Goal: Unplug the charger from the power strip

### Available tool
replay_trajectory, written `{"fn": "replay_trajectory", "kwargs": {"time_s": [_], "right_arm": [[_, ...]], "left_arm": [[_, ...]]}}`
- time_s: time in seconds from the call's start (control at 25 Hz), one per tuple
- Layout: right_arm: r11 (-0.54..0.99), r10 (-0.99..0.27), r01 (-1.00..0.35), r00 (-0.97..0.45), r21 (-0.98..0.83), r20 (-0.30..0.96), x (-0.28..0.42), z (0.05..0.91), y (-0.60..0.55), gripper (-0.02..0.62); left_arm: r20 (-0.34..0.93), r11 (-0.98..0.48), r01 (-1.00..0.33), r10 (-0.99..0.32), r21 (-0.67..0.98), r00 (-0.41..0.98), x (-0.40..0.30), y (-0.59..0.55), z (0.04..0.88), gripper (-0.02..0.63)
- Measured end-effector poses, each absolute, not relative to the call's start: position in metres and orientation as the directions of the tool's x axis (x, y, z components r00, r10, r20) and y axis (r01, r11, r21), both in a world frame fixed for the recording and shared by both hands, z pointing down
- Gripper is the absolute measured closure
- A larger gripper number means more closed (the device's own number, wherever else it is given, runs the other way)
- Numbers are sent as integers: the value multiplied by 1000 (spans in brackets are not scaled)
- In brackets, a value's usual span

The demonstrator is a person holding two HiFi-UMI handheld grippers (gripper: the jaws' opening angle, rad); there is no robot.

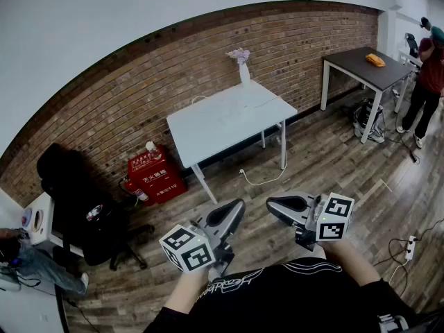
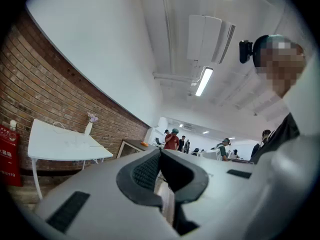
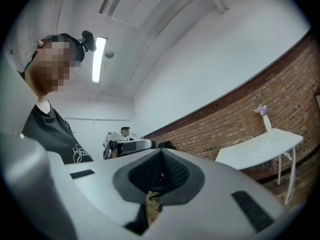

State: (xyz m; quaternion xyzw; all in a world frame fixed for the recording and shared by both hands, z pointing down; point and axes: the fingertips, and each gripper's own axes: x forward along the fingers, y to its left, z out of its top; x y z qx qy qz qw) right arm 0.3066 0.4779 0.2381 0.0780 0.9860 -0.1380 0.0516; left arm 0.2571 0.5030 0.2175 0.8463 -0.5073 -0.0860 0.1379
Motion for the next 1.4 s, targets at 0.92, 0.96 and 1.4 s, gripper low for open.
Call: {"fn": "replay_trajectory", "kwargs": {"time_s": [0.92,0.96,1.4], "right_arm": [[901,86,134,-987,-412,-133,314,279,453,597],[899,81,131,-988,-418,-134,312,282,450,597],[897,24,74,-993,-436,-119,267,299,392,596]], "left_arm": [[-41,-402,-798,-901,450,432,242,499,242,601],[-29,-386,-809,-908,443,417,237,496,246,601],[29,-337,-832,-921,440,388,176,439,275,601]]}}
